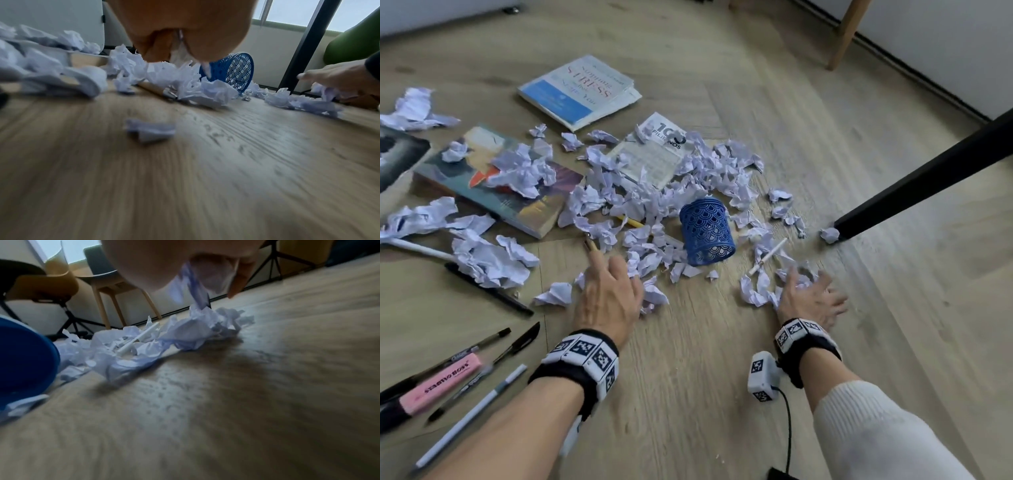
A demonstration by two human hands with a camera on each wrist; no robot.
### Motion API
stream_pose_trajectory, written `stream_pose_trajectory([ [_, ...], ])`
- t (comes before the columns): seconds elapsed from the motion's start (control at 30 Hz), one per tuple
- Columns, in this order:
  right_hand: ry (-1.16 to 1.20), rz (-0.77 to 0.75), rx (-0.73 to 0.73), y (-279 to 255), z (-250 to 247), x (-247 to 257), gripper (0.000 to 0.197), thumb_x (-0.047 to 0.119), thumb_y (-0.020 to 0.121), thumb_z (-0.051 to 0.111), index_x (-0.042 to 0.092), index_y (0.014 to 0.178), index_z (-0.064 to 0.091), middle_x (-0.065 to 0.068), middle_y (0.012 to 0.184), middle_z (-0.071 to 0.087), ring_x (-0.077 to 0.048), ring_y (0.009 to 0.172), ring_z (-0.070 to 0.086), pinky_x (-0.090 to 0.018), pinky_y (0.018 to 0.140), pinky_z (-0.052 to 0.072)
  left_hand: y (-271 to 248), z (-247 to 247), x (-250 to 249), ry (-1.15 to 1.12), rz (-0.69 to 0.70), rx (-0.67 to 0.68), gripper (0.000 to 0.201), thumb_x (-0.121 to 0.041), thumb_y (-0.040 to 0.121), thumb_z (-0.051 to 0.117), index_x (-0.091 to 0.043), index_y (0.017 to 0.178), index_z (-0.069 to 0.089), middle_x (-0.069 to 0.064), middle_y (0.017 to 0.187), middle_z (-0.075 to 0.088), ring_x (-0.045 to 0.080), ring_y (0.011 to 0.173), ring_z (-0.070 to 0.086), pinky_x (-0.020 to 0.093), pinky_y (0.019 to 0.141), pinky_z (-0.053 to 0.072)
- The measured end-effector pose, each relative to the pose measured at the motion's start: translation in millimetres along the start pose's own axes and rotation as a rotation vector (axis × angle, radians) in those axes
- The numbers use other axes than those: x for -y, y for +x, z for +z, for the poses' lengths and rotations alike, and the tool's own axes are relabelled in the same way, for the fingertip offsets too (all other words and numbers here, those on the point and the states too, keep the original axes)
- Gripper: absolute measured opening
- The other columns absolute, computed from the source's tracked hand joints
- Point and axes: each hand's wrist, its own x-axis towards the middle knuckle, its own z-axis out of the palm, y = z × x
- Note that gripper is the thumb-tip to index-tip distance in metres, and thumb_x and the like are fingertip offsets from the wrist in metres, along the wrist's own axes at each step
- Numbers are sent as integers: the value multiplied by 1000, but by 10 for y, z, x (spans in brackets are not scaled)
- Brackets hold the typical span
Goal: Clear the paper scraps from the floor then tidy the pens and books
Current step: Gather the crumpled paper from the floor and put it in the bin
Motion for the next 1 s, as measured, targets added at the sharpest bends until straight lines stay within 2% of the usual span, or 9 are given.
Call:
stream_pose_trajectory([
  [0.17,-176,-159,342,-14,251,53,79,79,81,33,41,147,15,-10,156,10,-40,138,18,-58,110,18,13,265,-112,303,-105,213,96,-84,72,36,-15,137,18,27,141,20,32,95,53,33,65,47],
  [0.37,-422,-268,214,-369,300,245,46,45,98,34,14,132,39,-20,145,25,-40,122,37,-51,90,42,-10,397,-226,222,98,219,54,-45,68,73,-11,105,52,19,99,42,32,70,50,25,42,30],
  [0.47,-452,-380,286,-500,336,348,31,15,96,32,8,124,44,-20,126,43,-36,107,48,-40,79,43,15,444,-259,164,125,319,34,-26,71,77,-8,95,61,18,92,54,32,59,53,28,40,36],
  [0.53,-365,-385,343,-595,316,397,30,17,97,31,10,122,44,-18,118,46,-36,96,57,-37,68,40,31,366,-283,168,153,358,24,-15,69,78,-8,85,62,18,85,56,32,52,56,31,40,42],
  [0.6,-261,-371,417,-679,281,462,30,24,100,34,10,124,42,-21,114,50,-39,95,60,-37,67,39,21,207,-309,174,169,427,18,-18,84,66,-9,100,61,16,97,55,34,69,63,36,53,46],
  [0.77,-169,-261,607,-898,44,794,34,34,98,38,10,120,44,-21,117,59,-37,107,58,-35,75,38,-44,-209,-166,119,194,293,29,-34,96,48,-13,116,48,9,121,48,31,96,59,34,72,41],
  [0.87,-209,-504,750,-1157,-213,1146,31,24,98,41,5,122,48,-21,120,55,-34,109,56,-35,88,45,-5,-614,-41,25,125,204,32,-35,97,45,-11,117,49,12,116,52,31,96,58,33,72,40],
  [0.93,-236,-749,873,-1402,-446,1466,24,11,99,41,6,120,52,-24,100,49,-28,89,54,-32,84,46,7,-976,114,-55,52,100,29,-33,96,46,-9,112,51,13,106,54,28,88,55,31,70,39],
  [1.0,-42,-740,992,-1677,-666,1870,10,18,100,42,18,99,52,-14,78,44,-19,70,47,-27,69,40,-44,-1380,338,-132,-16,-30,24,-30,96,48,-9,105,52,8,92,50,24,80,48,30,67,38],
])
